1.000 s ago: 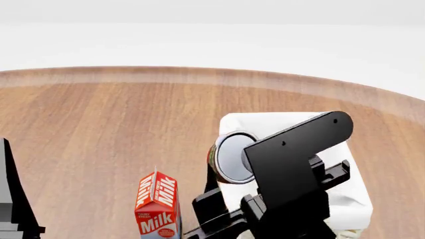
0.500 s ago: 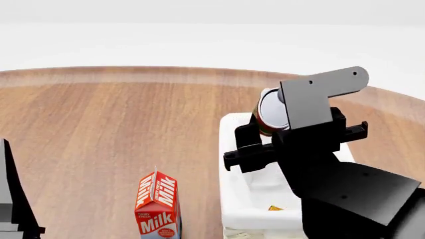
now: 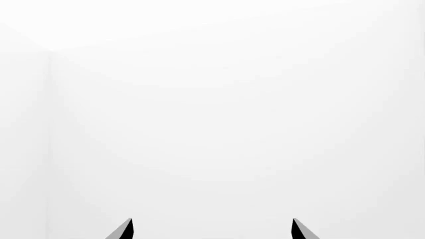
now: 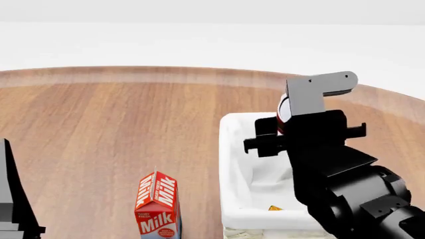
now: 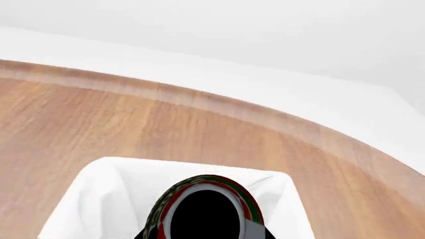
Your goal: Pick up the alphabet soup and the tomato sauce, and put them in the basket.
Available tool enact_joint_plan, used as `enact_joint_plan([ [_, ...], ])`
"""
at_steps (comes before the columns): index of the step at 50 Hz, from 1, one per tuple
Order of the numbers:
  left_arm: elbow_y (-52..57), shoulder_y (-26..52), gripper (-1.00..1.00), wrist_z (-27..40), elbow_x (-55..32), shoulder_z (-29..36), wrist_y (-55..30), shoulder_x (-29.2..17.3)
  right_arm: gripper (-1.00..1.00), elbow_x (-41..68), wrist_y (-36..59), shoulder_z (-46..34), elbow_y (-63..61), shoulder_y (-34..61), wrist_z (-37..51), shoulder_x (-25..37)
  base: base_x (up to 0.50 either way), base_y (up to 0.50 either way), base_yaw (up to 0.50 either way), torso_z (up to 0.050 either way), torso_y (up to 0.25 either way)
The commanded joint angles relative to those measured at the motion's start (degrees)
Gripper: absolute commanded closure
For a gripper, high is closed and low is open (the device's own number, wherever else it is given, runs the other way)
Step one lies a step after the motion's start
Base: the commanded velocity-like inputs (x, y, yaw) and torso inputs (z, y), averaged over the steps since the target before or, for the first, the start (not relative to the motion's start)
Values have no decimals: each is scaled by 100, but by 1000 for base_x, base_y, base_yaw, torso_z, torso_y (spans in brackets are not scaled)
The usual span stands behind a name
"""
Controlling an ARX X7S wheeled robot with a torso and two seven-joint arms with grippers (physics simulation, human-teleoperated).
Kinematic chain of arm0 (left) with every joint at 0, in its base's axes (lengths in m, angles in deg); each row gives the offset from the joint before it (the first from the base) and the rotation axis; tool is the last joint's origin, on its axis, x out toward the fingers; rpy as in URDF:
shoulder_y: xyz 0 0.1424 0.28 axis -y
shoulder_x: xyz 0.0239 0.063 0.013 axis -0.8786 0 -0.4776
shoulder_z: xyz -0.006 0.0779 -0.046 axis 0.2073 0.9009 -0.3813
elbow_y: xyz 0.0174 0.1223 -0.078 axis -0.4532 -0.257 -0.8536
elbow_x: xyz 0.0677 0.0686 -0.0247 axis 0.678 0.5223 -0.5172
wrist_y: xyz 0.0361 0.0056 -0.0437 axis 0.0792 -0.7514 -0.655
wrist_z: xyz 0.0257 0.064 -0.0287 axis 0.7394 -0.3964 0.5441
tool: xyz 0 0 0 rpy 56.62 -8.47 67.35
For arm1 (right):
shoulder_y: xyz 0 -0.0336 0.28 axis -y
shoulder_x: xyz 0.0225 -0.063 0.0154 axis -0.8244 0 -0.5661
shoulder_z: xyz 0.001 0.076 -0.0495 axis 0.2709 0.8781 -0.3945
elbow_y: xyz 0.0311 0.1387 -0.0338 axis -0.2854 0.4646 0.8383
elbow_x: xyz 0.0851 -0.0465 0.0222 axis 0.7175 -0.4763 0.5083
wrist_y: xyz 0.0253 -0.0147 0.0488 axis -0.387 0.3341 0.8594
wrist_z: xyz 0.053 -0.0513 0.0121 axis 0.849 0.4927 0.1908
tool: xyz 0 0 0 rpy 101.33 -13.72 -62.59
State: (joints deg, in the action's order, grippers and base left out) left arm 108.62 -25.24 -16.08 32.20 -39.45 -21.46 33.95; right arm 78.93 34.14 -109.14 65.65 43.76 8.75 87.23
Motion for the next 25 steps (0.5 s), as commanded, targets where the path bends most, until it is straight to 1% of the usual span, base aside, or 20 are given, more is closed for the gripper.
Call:
enact_joint_plan([
  [1, -22, -25, -100, 12, -20, 7, 53, -17, 100, -220, 109, -2, 1832, -262, -608, -1006, 0, 0, 0, 0, 0],
  [6, -13, -53, -100, 34, -20, -14, 57, -37, 100, -74, 245, 97, 2574, -360, -1051, -1361, 0, 0, 0, 0, 0],
  [9, -39, -43, -100, 33, -8, 11, 73, -31, 100, -78, 330, 86, 3335, -433, -1441, -1723, 0, 0, 0, 0, 0],
  [10, -40, -37, -100, 35, -12, 13, 68, -30, 100, -77, 345, 88, 3417, -442, -1482, -1761, 0, 0, 0, 0, 0],
  [25, -5, 3, -100, 60, -58, 7, 13, -61, 100, -65, 440, 227, 3438, -582, -1457, -1714, 0, 0, 0, 0, 1],
])
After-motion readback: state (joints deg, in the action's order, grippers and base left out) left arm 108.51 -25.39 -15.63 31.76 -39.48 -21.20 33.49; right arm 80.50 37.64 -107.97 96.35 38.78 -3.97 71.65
